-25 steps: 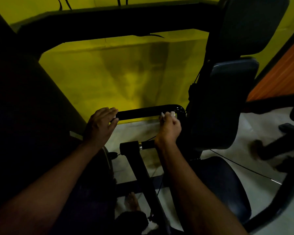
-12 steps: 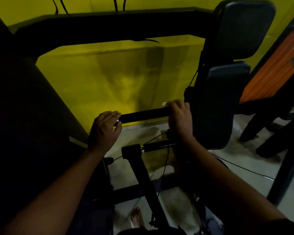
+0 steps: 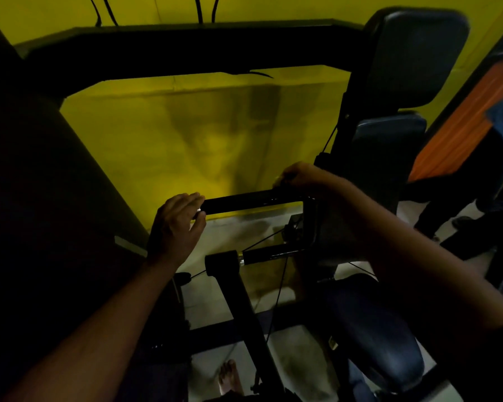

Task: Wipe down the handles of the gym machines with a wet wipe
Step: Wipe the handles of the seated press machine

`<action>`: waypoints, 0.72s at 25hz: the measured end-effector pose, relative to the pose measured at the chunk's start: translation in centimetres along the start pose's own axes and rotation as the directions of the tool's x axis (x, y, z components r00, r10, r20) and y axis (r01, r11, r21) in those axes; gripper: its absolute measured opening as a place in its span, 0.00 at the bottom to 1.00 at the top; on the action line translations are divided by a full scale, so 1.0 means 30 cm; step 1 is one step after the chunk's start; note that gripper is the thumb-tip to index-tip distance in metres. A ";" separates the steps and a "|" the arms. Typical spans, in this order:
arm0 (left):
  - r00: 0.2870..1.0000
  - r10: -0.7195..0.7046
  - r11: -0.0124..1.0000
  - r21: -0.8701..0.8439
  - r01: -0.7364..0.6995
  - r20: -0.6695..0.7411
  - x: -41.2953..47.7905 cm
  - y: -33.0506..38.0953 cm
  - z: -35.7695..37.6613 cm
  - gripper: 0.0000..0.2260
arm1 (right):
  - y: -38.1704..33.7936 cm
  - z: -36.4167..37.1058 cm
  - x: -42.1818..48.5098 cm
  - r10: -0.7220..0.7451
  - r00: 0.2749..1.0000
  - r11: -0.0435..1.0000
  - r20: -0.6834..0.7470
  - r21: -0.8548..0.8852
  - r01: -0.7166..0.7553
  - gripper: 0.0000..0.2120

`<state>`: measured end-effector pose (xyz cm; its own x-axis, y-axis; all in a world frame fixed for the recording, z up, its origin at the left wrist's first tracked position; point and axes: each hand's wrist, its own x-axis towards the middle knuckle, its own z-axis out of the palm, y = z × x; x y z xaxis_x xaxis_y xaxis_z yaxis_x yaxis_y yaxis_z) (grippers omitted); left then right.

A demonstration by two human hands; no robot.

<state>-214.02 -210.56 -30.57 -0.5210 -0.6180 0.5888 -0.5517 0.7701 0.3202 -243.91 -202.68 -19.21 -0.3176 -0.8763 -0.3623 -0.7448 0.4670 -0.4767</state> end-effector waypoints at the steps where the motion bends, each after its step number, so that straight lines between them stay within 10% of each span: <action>1: 1.000 0.005 1.000 0.007 -0.005 0.004 0.008 -0.005 -0.002 0.17 | 0.027 -0.017 0.006 0.050 0.997 0.998 0.055 0.026 -0.051 0.13; 4: 1.000 -0.017 1.000 0.015 0.017 -0.010 -0.001 0.006 0.000 0.17 | 0.074 -0.041 0.003 0.173 0.981 0.982 0.083 -0.098 -0.164 0.13; 8: 0.999 -0.031 1.000 -0.001 0.031 -0.036 0.000 0.013 0.015 0.17 | 0.005 0.089 -0.019 -0.049 0.977 0.990 -0.206 -0.141 0.020 0.12; 14: 0.999 -0.021 1.000 -0.009 0.021 -0.028 0.001 -0.001 0.012 0.16 | -0.027 0.289 -0.103 -0.282 0.711 0.955 -0.644 -0.115 0.274 0.13; 18: 0.999 -0.023 1.000 -0.017 0.023 -0.031 -0.007 0.004 0.018 0.17 | -0.005 0.355 -0.112 -0.435 0.587 0.899 -0.683 -0.300 0.318 0.14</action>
<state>-214.33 -210.41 -31.05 -0.4879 -0.6306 0.6036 -0.5525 0.7584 0.3458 -236.48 -198.56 -26.44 -0.2629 -0.7983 0.5419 -0.9469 0.1057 -0.3035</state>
